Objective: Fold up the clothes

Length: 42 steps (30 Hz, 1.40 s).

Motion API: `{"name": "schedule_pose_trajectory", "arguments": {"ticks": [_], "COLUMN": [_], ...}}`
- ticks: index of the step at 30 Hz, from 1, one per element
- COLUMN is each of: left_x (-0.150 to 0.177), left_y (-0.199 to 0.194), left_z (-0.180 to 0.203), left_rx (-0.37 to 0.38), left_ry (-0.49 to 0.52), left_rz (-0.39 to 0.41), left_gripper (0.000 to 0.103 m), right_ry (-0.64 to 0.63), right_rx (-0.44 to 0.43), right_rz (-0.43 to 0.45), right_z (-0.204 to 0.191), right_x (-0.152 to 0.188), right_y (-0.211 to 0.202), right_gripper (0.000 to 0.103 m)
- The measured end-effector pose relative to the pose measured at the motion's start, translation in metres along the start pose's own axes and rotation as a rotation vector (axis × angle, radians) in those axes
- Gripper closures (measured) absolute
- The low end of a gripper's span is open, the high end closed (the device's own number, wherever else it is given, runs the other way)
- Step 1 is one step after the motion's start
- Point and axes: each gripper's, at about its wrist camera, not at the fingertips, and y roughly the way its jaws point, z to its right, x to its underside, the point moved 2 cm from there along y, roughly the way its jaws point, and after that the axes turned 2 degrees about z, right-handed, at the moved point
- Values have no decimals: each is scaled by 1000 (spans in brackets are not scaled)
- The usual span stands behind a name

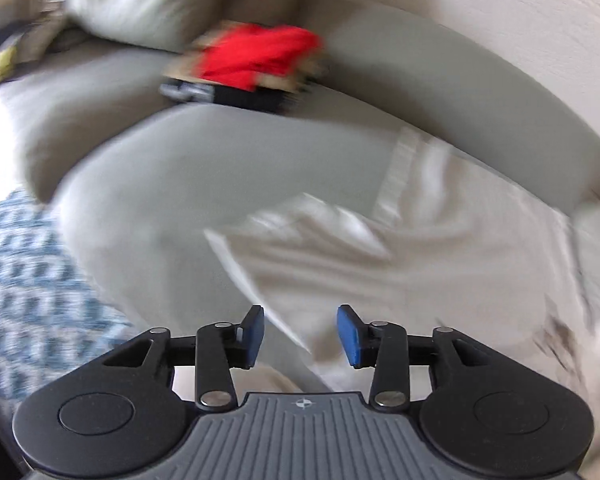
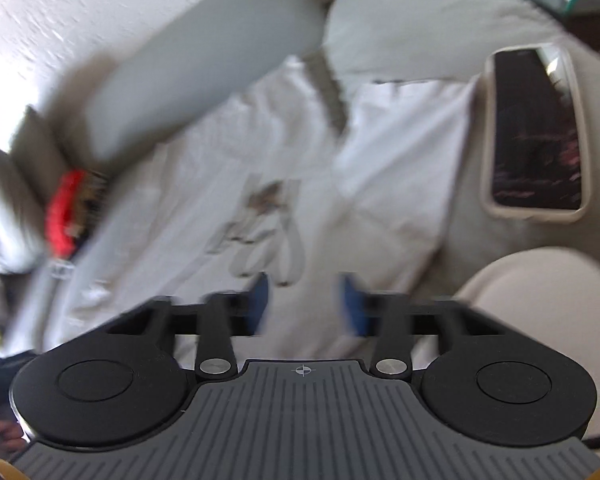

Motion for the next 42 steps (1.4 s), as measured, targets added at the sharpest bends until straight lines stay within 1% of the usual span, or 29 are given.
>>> {"name": "schedule_pose_trajectory", "arguments": {"ticks": [1,2,5,6,9,11,12,13,15,16,17,18,20,21,22,24,25,26,27,28,30,32,33,34,35,37,39,41,42], "left_x": [8,16,41,49,72,83,89,95,101,104,105,105,106,106,107,107,105,103,99,96,91,87,85,83,84,87,94,100,102], "left_y": [4,7,18,23,33,37,35,32,30,29,31,32,36,36,36,29,24,18,13,8,2,2,3,8,14,26,36,34,34], "left_z": [13,26,64,76,105,118,123,128,128,128,124,120,115,115,115,118,119,119,120,120,124,129,131,131,131,131,130,132,132], "left_rx": [23,46,114,111,114,126,123,120,113,110,110,111,97,93,90,109,137,167,184,200,198,191,189,184,177,164,162,151,144], "left_ry": [30,61,152,189,284,325,356,386,417,432,411,390,375,383,391,408,404,392,385,378,385,397,402,400,395,390,391,429,443], "left_rz": [-15,-30,-75,-61,0,-6,-7,-9,-48,-68,-114,-159,-217,-234,-250,-264,-262,-252,-235,-218,-178,-146,-136,-139,-151,-187,-229,-224,-245], "left_gripper": [63,63,69,72,73,74,74,74,75,75,75,75,75,75,76,75,75,74,70,70,68,64,64,64,65,68,67,67,68], "right_ry": [-37,-75,-187,-219,-290,-304,-291,-251,-130,-81,-62,-43,-14,-10,-26,-72,-90,-107,-122,-136,-162,-194,-204,-213,-220,-220,-214,-212,-209], "right_rx": [27,39,79,88,111,169,196,207,194,186,177,165,128,112,103,78,63,50,40,29,5,-2,-1,0,-1,-2,23,32,36], "right_rz": [-2,4,34,35,8,-28,-39,-70,-146,-175,-185,-190,-169,-157,-141,-107,-91,-75,-65,-58,-45,-49,-65,-80,-98,-146,-187,-217,-235], "right_z": [-1,-3,-15,-19,-26,-22,-17,-10,8,16,20,23,19,15,10,-2,-8,-14,-19,-23,-32,-40,-41,-43,-44,-44,-40,-38,-37], "right_x": [0,0,6,9,20,30,33,36,38,39,39,38,36,35,35,33,32,31,28,25,23,24,25,27,29,37,45,49,49], "right_y": [7,13,29,34,48,54,52,51,48,46,44,41,33,29,25,17,13,9,7,5,4,11,17,23,29,39,46,46,45], "right_gripper": [97,97,95,95,94,96,96,96,94,97,100,99,89,87,82,70,63,63,63,62,61,63,67,79,86,86,87,89,89]}}
